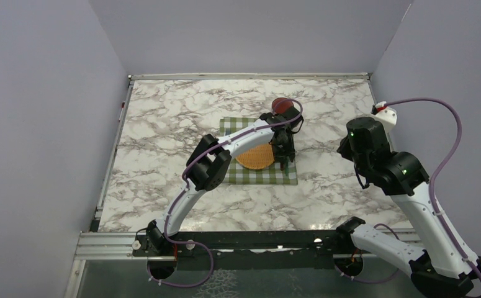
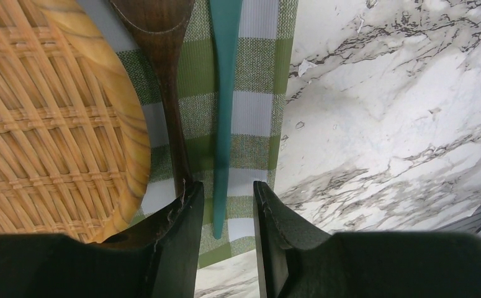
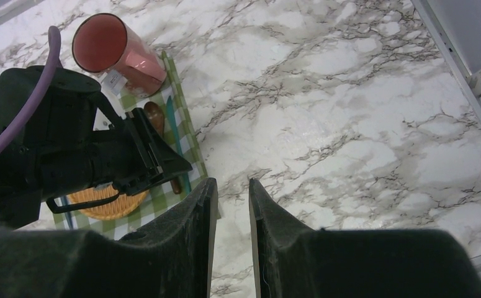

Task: Set the dinner table for one person
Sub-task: Place the knife on the napkin.

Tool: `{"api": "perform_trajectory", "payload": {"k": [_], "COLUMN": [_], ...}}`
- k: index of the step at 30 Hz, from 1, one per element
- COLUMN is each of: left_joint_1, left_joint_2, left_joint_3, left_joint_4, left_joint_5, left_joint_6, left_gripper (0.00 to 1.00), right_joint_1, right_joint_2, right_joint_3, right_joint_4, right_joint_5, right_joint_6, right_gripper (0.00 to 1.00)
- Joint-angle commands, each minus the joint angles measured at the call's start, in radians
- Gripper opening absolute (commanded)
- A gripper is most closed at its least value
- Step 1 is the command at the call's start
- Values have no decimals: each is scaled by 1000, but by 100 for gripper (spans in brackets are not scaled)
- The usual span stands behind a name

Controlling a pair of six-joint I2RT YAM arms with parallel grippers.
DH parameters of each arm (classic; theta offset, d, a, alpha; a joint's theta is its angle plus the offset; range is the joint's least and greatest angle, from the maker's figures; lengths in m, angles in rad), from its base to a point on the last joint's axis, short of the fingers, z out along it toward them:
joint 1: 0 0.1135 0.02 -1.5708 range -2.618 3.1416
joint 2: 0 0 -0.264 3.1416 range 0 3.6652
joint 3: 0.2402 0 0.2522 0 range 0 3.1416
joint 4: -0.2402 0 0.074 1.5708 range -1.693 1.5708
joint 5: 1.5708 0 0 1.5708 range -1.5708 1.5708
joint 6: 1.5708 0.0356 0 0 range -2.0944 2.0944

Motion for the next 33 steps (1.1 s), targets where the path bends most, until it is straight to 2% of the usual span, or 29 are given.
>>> {"api": "perform_trajectory", "payload": {"k": [1,10,16,20,24,30,33], "left_joint_1": [-1,-20,-32,-31,-23,19,63], "left_joint_2": [-54,-145,-255,-355,-436,-491,-521], "left_joint_3": [25,69,-24,-136,-236,-304,-324], "left_joint_4": [-13,-51,-61,-65,-66,-66,-65], "left_joint_5": [-11,18,-43,-153,-240,-316,-345], "left_joint_6": [-20,1,15,14,-3,5,7], "left_gripper": [38,38,37,33,23,2,0], "right_joint_1": [3,2,3,3,2,2,2], "right_joint_2": [-9,9,22,23,20,64,103], "right_joint_3": [-14,-15,-26,-41,-38,-87,-114], "right_joint_4": [33,75,98,87,90,116,120], "right_joint_5": [-14,-24,-54,-60,-73,-199,-270], "right_joint_6": [-8,-29,-34,-2,3,-32,-23], "right_gripper": [30,30,30,30,30,30,31]}}
